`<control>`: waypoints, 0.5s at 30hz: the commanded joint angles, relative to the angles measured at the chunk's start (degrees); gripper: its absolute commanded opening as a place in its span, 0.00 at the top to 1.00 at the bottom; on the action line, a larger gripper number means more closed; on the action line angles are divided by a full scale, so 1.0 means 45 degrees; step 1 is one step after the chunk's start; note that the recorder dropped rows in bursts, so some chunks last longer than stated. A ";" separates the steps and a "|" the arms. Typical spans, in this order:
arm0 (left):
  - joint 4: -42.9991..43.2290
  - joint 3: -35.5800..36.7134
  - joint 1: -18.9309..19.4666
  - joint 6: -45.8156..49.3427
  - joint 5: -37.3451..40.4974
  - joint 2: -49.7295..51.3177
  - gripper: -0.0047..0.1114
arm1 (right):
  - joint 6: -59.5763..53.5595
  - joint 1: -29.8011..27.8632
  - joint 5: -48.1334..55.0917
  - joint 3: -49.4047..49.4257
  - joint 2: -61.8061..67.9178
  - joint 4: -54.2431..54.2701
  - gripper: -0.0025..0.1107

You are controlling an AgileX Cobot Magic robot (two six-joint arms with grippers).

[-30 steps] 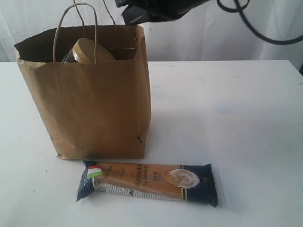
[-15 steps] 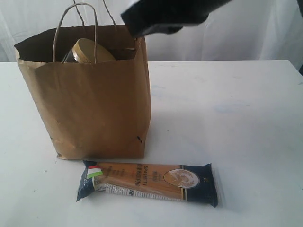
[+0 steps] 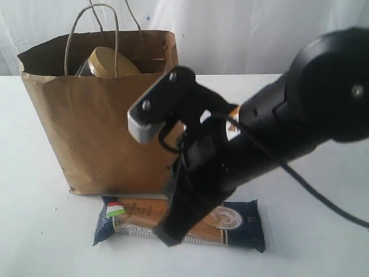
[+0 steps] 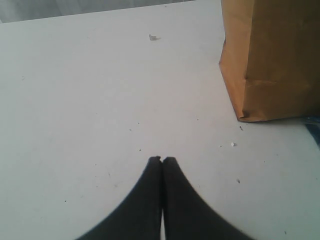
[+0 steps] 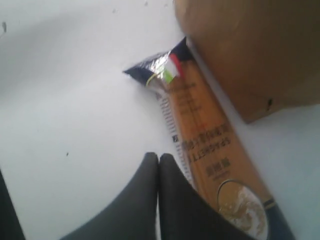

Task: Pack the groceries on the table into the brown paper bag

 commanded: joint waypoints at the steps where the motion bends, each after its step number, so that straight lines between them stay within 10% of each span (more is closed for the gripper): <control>1: 0.0000 0.0000 -0.0090 0.0009 -0.0004 -0.0052 0.96 | 0.0243 0.0133 0.0027 0.0876 -0.0049 -0.0145 0.98; 15: 0.0000 0.0000 -0.0090 0.0009 -0.0004 -0.0052 0.96 | -0.0085 0.0133 0.3872 -0.1342 0.3300 -0.1817 0.98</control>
